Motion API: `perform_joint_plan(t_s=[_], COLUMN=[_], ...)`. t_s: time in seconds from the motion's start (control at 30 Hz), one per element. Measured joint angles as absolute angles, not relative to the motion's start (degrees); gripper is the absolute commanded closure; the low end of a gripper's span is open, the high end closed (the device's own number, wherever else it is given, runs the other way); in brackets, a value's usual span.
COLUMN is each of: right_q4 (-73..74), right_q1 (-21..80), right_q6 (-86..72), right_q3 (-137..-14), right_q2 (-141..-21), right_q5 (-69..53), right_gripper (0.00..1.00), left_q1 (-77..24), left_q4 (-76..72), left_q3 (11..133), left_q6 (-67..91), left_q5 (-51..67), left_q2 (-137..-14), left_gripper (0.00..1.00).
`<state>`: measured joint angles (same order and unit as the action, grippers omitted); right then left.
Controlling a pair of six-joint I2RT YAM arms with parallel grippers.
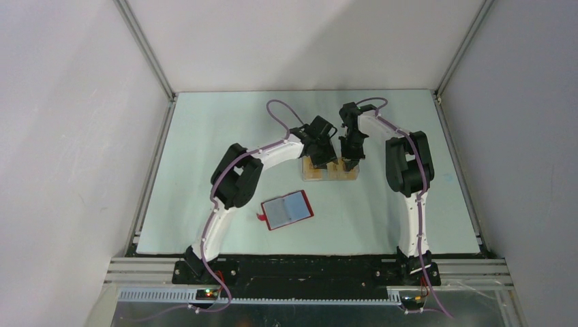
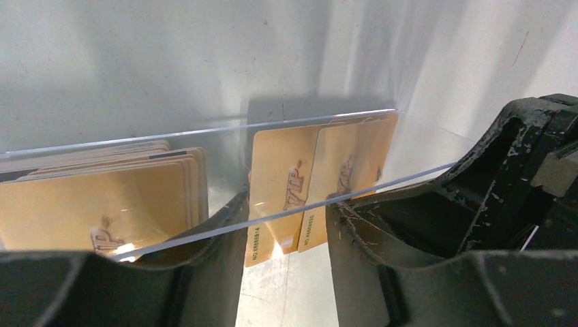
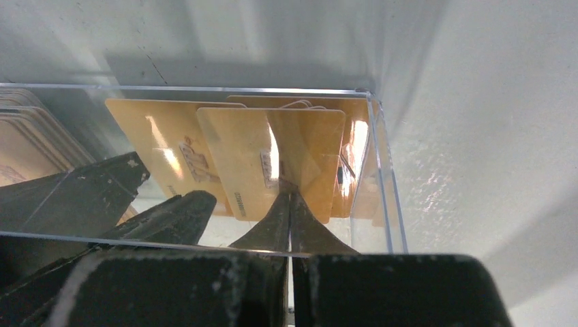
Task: Put the credit cards into the card holder
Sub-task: Pick up the credit card from the storage box.
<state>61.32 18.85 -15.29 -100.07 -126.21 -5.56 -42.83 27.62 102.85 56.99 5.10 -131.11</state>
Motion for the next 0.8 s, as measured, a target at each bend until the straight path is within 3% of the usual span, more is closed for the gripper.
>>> perform_joint_plan(t_s=[0.27,0.6,0.8], right_q4=[61.36,61.36,61.28], right_q1=[18.76,18.63,18.61], right_q6=[-15.29,-15.33,-15.35], right_q3=[-100.07,-99.98,-99.92], right_q2=[-126.17,-126.17,-126.17], right_q5=[-6.0,-6.02,-6.13], right_gripper=[1.0,1.0,1.0], left_q1=[-42.52,-43.0,-43.11], left_q4=[25.19,23.51,24.8], left_q3=[99.77,94.87,96.27], left_q6=[56.97,56.8,56.53], left_q5=[5.34,4.84,5.39], left_q2=[-129.62,-126.48,-127.2], left_gripper=[0.6,0.46,0.47])
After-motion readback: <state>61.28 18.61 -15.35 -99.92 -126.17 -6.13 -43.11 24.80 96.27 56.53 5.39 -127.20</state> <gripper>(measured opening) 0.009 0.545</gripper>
